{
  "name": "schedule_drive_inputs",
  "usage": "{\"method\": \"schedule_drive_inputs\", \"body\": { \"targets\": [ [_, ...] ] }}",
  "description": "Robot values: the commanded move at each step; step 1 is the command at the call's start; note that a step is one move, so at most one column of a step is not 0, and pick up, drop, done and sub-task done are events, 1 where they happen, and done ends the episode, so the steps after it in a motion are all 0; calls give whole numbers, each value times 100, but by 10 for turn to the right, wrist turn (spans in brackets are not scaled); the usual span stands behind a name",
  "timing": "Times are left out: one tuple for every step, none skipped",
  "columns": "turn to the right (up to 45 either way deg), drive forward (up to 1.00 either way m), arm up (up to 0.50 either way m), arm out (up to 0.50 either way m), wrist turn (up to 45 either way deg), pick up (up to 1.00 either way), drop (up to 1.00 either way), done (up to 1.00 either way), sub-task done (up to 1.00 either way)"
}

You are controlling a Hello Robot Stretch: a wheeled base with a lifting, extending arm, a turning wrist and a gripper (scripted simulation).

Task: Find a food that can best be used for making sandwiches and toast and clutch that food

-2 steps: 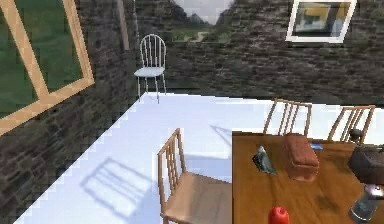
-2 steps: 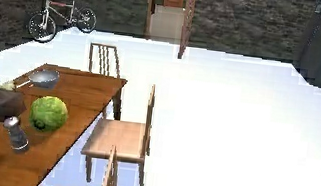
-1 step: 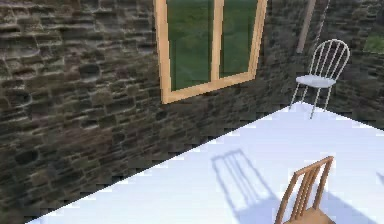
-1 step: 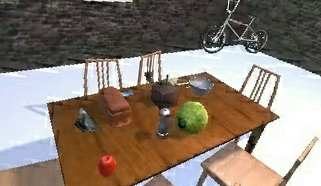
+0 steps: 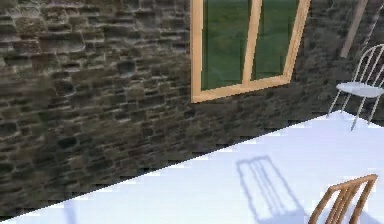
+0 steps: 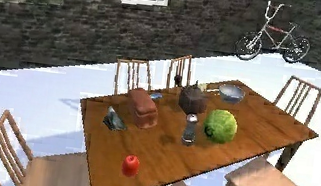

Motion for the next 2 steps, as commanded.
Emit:
{"method": "schedule_drive_inputs", "body": {
  "targets": [
    [450,0,0,0,0,0,0,0,0],
    [150,0,0,0,0,0,0,0,0]
  ]
}}
